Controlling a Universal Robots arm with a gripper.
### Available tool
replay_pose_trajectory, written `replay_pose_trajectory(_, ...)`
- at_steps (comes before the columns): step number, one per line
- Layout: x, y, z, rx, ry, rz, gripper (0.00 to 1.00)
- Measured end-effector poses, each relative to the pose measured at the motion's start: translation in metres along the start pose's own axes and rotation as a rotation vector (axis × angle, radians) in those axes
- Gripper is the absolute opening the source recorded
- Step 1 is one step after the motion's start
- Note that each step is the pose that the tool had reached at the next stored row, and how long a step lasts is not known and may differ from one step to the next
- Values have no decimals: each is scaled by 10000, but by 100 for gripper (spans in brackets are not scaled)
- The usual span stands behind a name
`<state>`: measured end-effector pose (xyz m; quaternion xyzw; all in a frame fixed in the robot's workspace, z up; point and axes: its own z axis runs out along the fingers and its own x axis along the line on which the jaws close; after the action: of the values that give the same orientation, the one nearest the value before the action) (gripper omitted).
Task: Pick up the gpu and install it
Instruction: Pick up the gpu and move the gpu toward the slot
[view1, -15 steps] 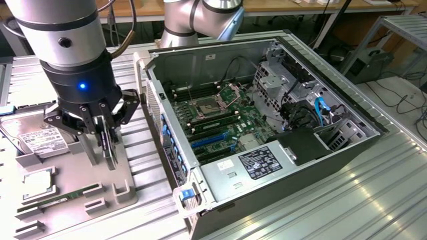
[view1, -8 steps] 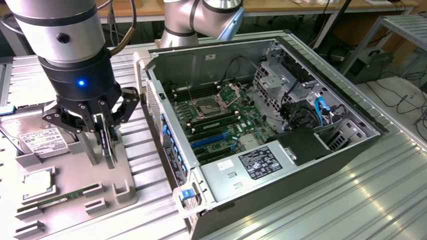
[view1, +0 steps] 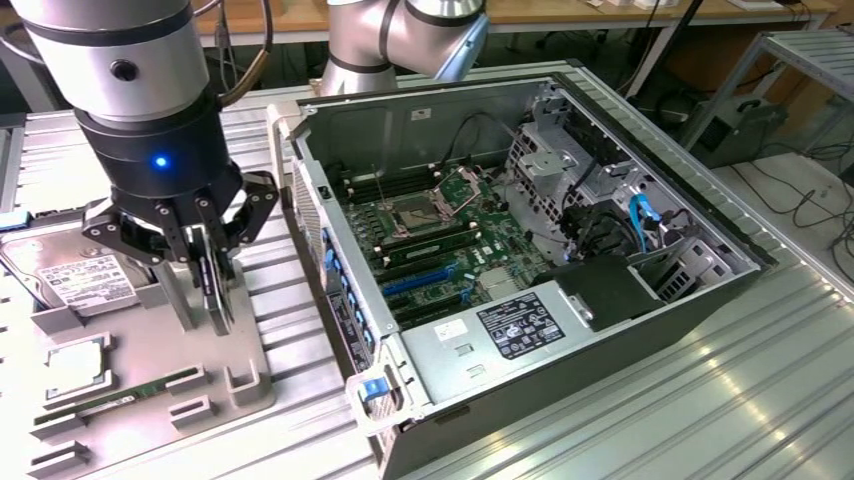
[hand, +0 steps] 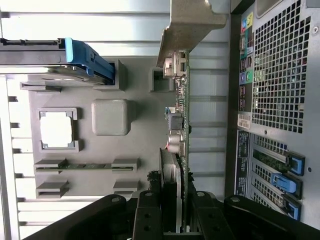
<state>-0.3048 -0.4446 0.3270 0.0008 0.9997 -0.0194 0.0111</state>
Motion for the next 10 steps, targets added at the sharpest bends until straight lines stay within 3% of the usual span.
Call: replay_pose_trajectory(10,-1,-2,-58,-1,-1,0,28)
